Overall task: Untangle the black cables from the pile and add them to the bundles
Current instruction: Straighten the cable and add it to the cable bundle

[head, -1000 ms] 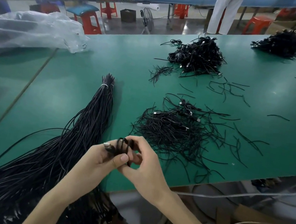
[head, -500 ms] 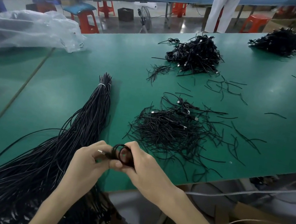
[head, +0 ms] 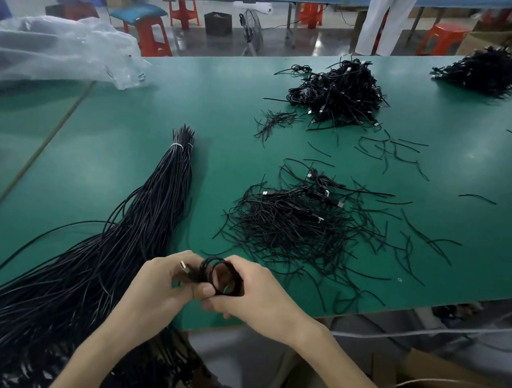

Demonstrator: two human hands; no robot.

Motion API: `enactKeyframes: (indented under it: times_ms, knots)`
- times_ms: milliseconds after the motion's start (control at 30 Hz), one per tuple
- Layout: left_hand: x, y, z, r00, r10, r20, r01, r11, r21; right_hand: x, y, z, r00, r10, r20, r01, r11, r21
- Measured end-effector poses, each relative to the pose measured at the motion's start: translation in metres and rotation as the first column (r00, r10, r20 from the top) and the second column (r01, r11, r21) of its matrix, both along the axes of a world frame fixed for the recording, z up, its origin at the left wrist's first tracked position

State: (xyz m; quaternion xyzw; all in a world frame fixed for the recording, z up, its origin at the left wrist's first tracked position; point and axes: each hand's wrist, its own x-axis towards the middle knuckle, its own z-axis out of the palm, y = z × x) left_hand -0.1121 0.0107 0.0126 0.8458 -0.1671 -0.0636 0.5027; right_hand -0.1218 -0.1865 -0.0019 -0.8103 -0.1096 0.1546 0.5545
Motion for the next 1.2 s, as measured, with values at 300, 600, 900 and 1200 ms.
enactKeyframes:
  times_ms: [300, 600, 900, 1200]
  knots:
    - [0.001, -0.002, -0.003, 0.996, 0.084, -0.012, -0.080, 0.973, 0.219, -0.003, 0.005, -0.011, 0.995, 0.100, -0.003, -0.097, 0.961, -0.259]
    - [-0.004, -0.009, 0.004, 0.991, 0.023, 0.130, -0.055, 0.967, 0.248, -0.008, 0.011, -0.009, 0.982, 0.133, 0.136, -0.065, 0.906, -0.418]
    - [-0.002, -0.008, -0.008, 0.969, 0.168, 0.180, -0.190, 0.975, 0.115, -0.007, 0.013, -0.027, 0.926, 0.110, 0.361, 0.075, 0.883, -0.463]
    - [0.012, 0.001, -0.006, 0.992, -0.127, 0.007, 0.102, 0.830, 0.548, -0.008, 0.004, -0.042, 0.850, 0.376, 0.369, 0.002, 0.698, -0.716]
